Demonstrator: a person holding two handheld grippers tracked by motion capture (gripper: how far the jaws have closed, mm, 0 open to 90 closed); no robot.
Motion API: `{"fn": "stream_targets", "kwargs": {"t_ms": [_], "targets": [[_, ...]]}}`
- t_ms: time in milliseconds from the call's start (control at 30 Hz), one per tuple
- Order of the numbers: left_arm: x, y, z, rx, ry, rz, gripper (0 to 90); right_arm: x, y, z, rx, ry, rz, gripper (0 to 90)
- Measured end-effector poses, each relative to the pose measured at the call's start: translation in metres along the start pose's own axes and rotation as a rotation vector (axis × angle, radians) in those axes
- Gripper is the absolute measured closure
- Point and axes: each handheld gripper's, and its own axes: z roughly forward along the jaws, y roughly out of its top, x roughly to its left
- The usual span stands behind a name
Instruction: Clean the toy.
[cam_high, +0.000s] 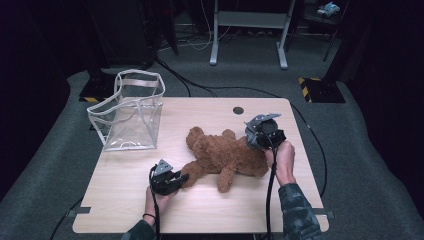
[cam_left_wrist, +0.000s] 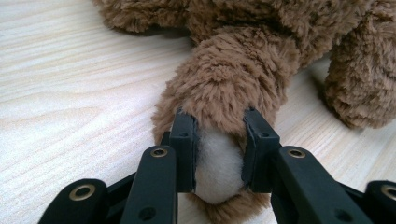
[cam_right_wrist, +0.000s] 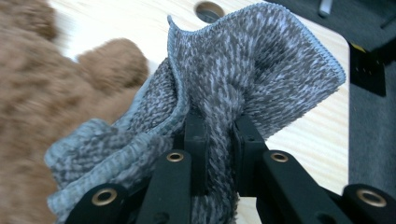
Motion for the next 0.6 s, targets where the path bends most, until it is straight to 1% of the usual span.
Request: {"fn": "stream_targets", "kwargs": {"t_ms": [33,67,133,167,200,233,267,300,333,367,400,433,467,500,567,600], "targets": [[0.0,0.0,0.0,0.0,0.0,-0.001,69.9,-0.003,-0.003,0.001,-0.001,0.0,0.02,79.5],[0.0,0.0,0.0,0.0,-0.001,-0.001,69.9,-0.007,-0.007,0.001,-0.003,-0.001,0.029,79.6],[0.0,0.0,0.0,0.0,0.0,0.0,69.9,-0.012,-0.011,0.001,0.004,-0.021,0.046,79.6],[0.0,0.0,0.0,0.0,-0.001,-0.001,69.9,-0.015,-0.014,0.001,0.002,-0.01,0.054,79.6],[0.0,0.0,0.0,-0.001,0.002,0.001,69.9,-0.016,-0.015,-0.001,-0.004,-0.02,0.059,79.5],[0.0,0.0,0.0,0.0,0.0,0.0,69.9,-0.017,-0.015,-0.005,-0.019,-0.031,0.054,79.5],[0.0,0.0,0.0,-0.002,-0.002,-0.01,69.9,-0.018,-0.016,-0.011,-0.047,-0.013,0.074,79.6],[0.0,0.0,0.0,-0.001,-0.001,-0.01,69.9,-0.019,-0.016,-0.017,-0.081,0.0,0.072,79.6],[0.0,0.0,0.0,-0.001,-0.002,-0.004,69.9,-0.017,-0.016,-0.023,-0.108,0.01,0.081,79.6],[-0.001,0.0,0.0,-0.002,-0.001,-0.007,69.9,-0.015,-0.017,-0.026,-0.124,0.028,0.082,79.6],[0.0,0.0,0.0,-0.001,-0.002,-0.009,69.9,-0.011,-0.018,-0.026,-0.12,0.041,0.072,79.6],[0.0,0.0,0.0,-0.001,-0.002,-0.01,69.9,-0.007,-0.021,-0.022,-0.109,0.031,0.056,79.7],[-0.001,0.0,0.0,-0.002,-0.001,-0.01,69.9,-0.006,-0.024,-0.018,-0.093,0.031,0.056,79.7],[-0.001,0.0,0.0,0.001,0.006,0.0,69.9,-0.007,-0.028,-0.012,-0.07,0.025,0.066,79.7],[0.0,0.0,0.001,0.004,-0.001,-0.003,69.9,-0.018,-0.036,-0.001,-0.022,0.003,0.081,79.8],[0.001,0.0,0.001,0.001,-0.004,-0.013,69.9,-0.024,-0.039,0.002,0.003,-0.025,0.09,79.8]]}}
